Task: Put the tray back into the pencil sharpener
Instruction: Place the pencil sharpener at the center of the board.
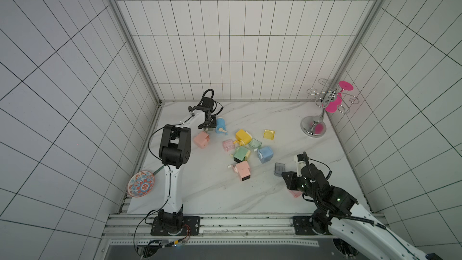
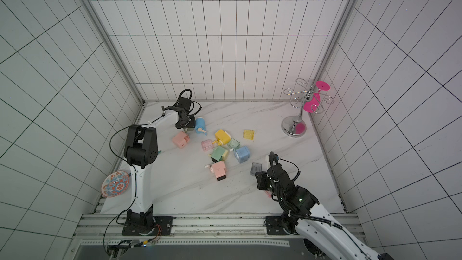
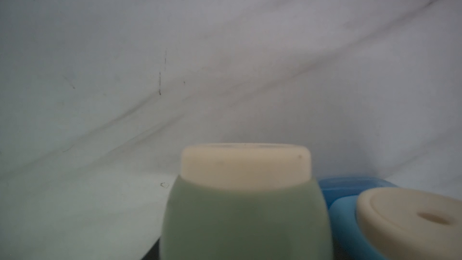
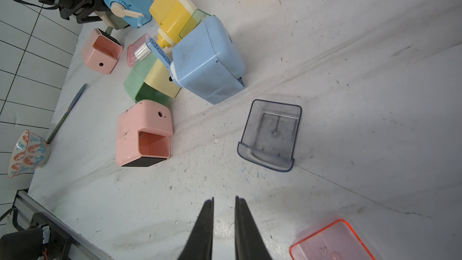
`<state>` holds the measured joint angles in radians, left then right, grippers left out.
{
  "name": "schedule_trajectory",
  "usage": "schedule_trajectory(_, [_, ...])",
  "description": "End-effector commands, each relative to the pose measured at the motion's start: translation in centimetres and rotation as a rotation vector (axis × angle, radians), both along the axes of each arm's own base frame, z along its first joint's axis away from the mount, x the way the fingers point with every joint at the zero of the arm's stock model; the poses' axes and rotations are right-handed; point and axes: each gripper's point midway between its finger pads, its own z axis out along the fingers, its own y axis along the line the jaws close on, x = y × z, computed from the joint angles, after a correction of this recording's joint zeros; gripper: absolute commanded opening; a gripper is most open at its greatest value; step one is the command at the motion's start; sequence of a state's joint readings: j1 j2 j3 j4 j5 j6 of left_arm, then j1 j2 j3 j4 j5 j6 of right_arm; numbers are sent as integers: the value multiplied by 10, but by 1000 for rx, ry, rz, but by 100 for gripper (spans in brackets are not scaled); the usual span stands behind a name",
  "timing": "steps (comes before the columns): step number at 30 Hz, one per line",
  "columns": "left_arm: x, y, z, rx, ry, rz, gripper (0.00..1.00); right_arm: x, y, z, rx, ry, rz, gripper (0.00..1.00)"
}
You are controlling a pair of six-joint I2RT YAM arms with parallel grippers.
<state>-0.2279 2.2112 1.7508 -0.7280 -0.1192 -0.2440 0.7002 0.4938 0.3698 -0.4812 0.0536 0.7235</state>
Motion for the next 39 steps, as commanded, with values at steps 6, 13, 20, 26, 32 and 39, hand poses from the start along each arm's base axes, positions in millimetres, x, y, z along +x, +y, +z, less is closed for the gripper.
schedule_trajectory(6, [-11, 11, 12, 3, -16, 28, 1, 2, -2, 9, 4, -17, -9, 20])
schedule_trajectory(13, [-20, 15, 19, -8, -28, 36, 1, 1, -2, 8, 7, -17, -6, 20])
schedule_trajectory(20, [-21, 13, 11, -9, -8, 25, 22, 1, -1, 8, 10, -16, 0, 20])
schedule_trajectory(26, [-19, 11, 9, -15, -4, 19, 42, 0, 0, 10, 14, -19, 2, 20])
schedule_trajectory(32, [-18, 8, 8, -30, 0, 15, 59, 1, 1, 10, 13, -21, 8, 20])
schedule_trajectory(39, [-16, 7, 9, -35, -6, 16, 77, 1, 2, 11, 16, -23, 16, 21])
